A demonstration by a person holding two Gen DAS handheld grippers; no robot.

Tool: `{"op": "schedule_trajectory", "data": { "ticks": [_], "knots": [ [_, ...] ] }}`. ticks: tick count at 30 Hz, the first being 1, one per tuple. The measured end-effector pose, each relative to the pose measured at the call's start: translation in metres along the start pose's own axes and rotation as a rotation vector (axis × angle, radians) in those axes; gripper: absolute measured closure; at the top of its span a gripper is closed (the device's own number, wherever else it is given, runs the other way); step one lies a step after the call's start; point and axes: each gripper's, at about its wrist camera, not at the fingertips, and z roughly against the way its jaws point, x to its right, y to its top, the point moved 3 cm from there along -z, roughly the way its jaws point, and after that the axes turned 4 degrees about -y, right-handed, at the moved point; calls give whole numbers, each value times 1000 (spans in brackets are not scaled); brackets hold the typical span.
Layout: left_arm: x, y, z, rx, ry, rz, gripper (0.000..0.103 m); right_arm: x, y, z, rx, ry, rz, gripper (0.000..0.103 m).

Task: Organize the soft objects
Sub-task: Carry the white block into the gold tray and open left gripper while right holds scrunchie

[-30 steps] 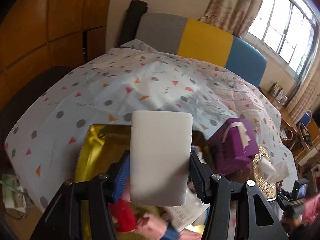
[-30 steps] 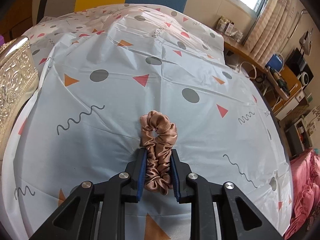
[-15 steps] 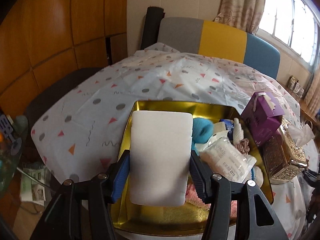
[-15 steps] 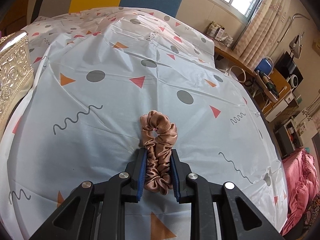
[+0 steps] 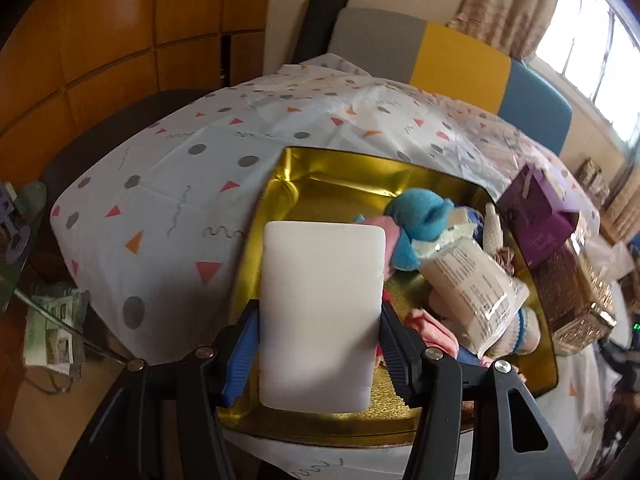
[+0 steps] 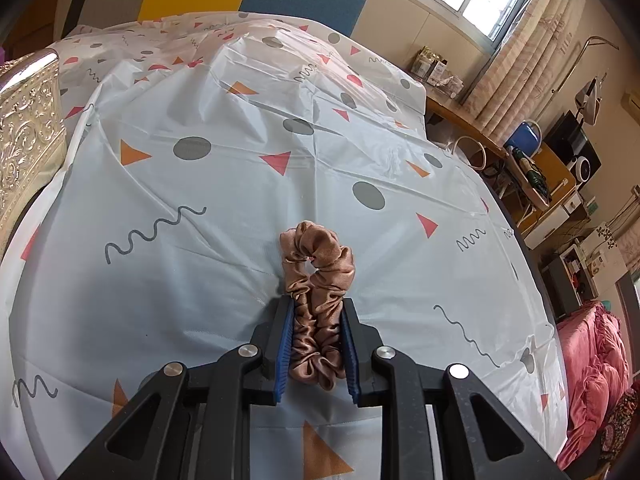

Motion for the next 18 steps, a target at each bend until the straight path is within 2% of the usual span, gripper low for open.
{"op": "schedule_trajectory", "data": {
  "ticks": [4, 10, 12, 14, 18],
  "knots": [
    [11, 2, -25, -49, 6, -16, 45, -1, 0, 0, -1, -4, 6, 81],
    [18, 14, -48, -53, 41, -35, 45, -1, 1, 0, 0, -9, 11, 81],
    [17, 16, -48, -47, 48, -29, 44, -2, 0, 0, 0, -10, 12, 81],
    [18, 17, -45, -37, 59, -38, 38, -2, 0, 0, 0, -10, 12, 81],
    [21, 17, -32, -4, 61, -55, 33, -2, 0, 0, 0, -11, 12, 81]
  ]
}}
